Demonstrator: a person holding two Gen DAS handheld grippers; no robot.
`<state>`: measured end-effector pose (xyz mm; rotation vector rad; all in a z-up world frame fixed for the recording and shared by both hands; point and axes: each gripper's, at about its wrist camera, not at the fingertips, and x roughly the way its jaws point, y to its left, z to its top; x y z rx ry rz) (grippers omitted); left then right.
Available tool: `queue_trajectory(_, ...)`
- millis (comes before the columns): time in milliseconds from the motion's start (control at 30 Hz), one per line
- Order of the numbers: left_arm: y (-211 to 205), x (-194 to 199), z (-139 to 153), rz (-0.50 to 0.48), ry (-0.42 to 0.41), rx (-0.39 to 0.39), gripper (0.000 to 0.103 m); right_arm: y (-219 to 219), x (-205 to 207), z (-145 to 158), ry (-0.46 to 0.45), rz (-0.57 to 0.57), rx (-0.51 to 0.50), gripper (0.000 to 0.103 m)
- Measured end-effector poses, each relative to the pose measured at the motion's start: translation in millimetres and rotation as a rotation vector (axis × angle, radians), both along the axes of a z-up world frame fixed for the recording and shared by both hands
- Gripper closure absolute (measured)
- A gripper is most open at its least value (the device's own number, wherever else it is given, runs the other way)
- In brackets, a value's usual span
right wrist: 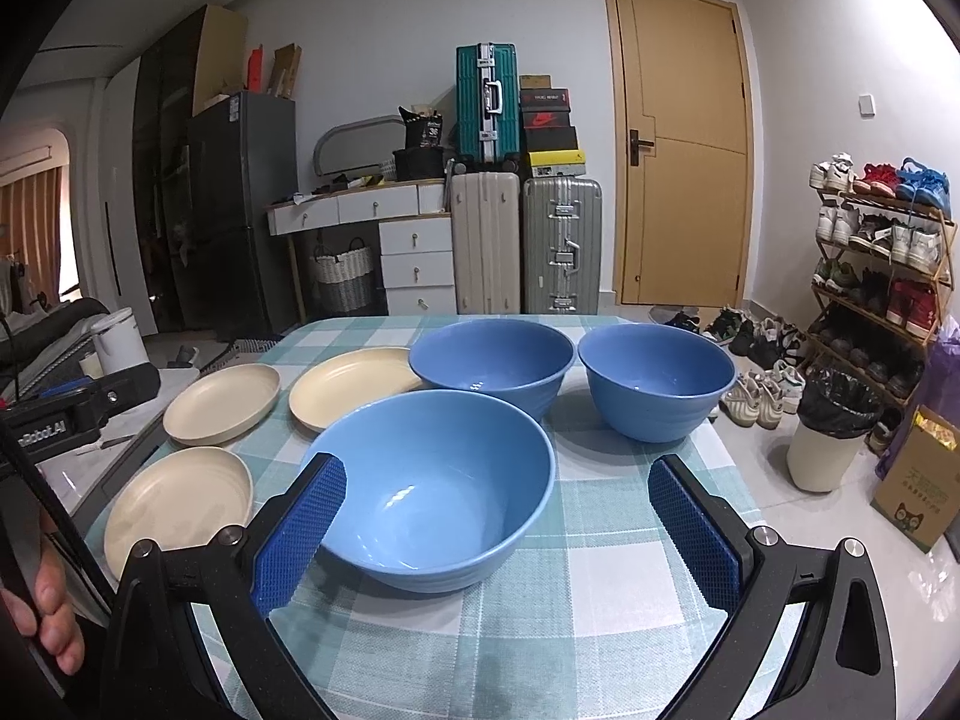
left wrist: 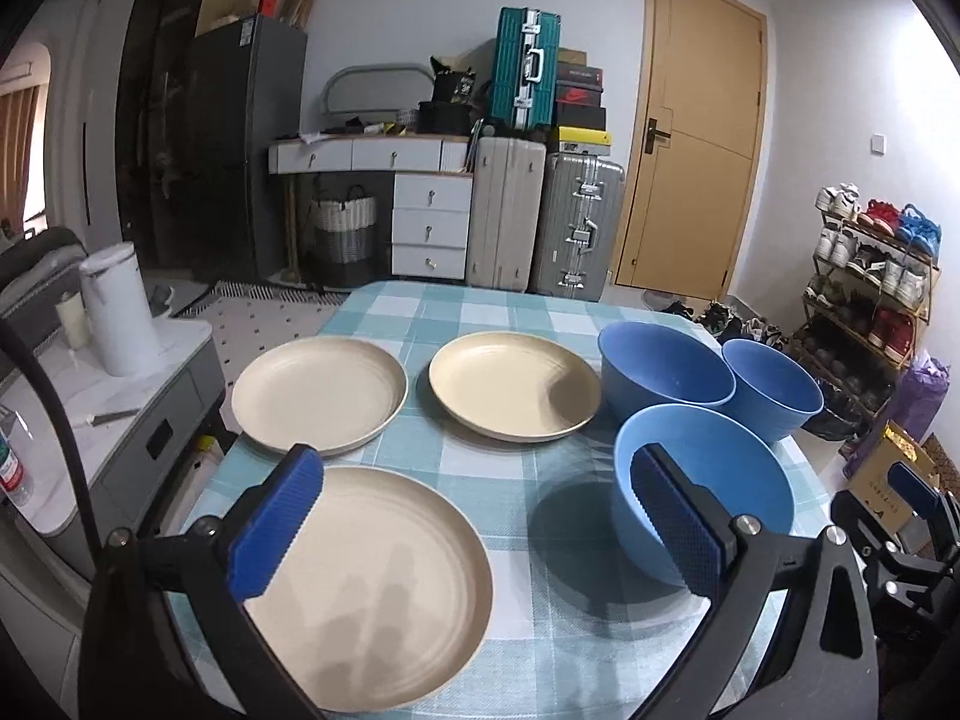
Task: Organize plates and bowls
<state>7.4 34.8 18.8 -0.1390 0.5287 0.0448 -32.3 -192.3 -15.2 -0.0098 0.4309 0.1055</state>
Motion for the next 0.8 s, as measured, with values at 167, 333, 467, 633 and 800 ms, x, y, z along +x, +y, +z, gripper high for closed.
queue_trajectory(167,31.8,2.2,7.1,0.053,0.032,-0.020,0.000,1.2,-11.2,11.5,-0.061,0.018,0.006,0.000)
queue_trajectory(333,74.7,0.9,20.6,0.115,0.020,0.011,0.000,21.5,-37.0,46.5,-0.197,0.163,0.028,0.000)
queue_trajectory(467,113.4,11.7,28.3,0.138,0.038,0.011,0.000,61.2,-25.0,79.1,-0.141,0.295,-0.005,0.000)
queue_trajectory(633,153.9,35.8,29.7,0.160,0.069,-0.036,0.000,130.7,15.7,116.3,-0.079,0.453,-0.036,0.000)
queue_trajectory(800,185.5,78.5,11.5,0.175,0.215,-0.096,0.000,202.6,86.7,118.4,0.084,0.546,-0.113,0.000)
